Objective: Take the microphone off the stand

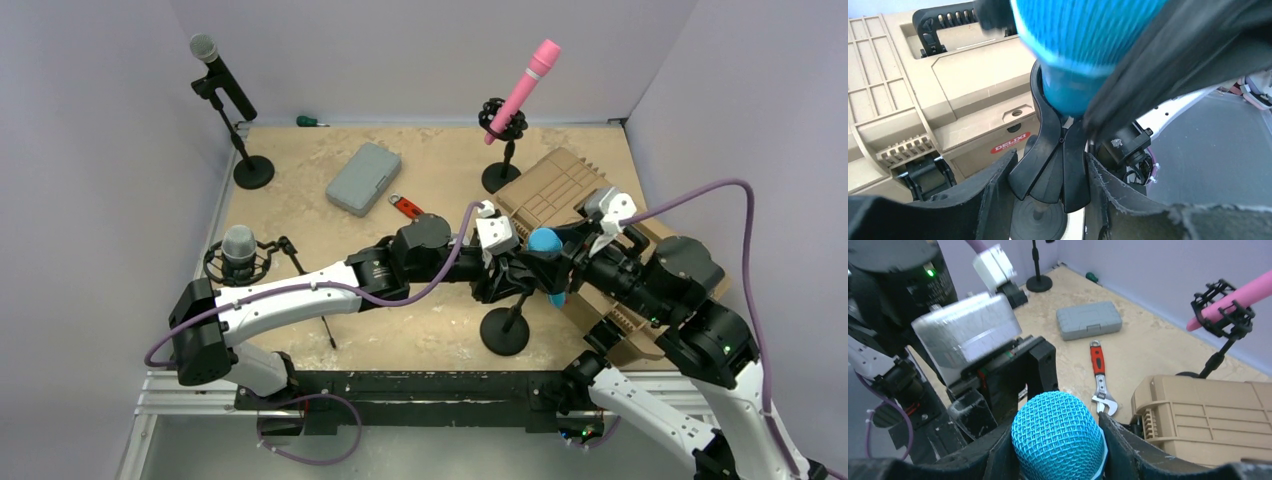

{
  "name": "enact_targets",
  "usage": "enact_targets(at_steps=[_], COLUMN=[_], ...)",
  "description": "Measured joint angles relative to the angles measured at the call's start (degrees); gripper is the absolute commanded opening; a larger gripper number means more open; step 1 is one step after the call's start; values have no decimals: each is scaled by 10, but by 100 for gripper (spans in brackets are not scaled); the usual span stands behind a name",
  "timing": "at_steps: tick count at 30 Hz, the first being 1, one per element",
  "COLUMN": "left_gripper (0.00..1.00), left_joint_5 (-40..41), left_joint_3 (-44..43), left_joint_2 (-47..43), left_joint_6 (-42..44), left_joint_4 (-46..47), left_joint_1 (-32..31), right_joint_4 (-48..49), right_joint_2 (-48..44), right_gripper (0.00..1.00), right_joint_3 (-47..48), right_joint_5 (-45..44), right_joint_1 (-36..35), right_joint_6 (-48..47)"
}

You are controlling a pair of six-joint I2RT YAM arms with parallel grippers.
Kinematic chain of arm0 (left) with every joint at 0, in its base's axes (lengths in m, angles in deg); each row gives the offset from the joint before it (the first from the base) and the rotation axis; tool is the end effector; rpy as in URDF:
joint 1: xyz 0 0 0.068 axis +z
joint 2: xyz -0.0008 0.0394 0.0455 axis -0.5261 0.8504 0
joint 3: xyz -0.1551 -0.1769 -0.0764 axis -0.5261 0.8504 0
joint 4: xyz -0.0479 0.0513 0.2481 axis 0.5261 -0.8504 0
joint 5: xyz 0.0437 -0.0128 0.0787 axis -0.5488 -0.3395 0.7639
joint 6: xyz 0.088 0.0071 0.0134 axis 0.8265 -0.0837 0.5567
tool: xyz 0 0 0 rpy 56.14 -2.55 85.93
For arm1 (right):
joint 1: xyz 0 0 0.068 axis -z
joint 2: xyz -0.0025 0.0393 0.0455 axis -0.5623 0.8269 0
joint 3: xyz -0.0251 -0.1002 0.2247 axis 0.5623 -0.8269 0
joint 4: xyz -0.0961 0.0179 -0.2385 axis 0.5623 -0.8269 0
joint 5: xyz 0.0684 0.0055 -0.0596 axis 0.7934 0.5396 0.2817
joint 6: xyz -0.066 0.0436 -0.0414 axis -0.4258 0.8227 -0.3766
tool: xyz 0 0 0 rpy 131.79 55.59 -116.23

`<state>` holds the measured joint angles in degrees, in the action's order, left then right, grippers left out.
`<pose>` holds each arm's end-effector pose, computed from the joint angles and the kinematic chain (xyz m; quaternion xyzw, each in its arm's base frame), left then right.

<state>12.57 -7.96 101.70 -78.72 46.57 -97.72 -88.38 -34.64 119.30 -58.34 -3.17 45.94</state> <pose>0.1358 -0.3643 0.3286 0.4442 0.6004 -0.4898 0.4498 0.1097 0.0988 0.4168 -0.2834 0.6994 0.2665 0.5996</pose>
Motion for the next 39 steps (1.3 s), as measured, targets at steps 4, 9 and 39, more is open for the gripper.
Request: enact_targets(at_steps=[4,9,39], left_gripper=[0,0,83], left_joint_5=[0,0,-5], left_joint_3=[0,0,-8], left_joint_2=[0,0,-9], left_joint_6=[4,5,10], left_joint_4=[0,1,-27], left_joint_1=[-1,-1,-3], right_joint_4=[33,61,234], right_joint_2=[-2,-14,-44], right_gripper=[0,0,0], right_joint_3=[31,71,143], right_joint_5=[-2,-17,-118], right_joint_1=[0,-1,-1], right_joint_6=[7,20,49])
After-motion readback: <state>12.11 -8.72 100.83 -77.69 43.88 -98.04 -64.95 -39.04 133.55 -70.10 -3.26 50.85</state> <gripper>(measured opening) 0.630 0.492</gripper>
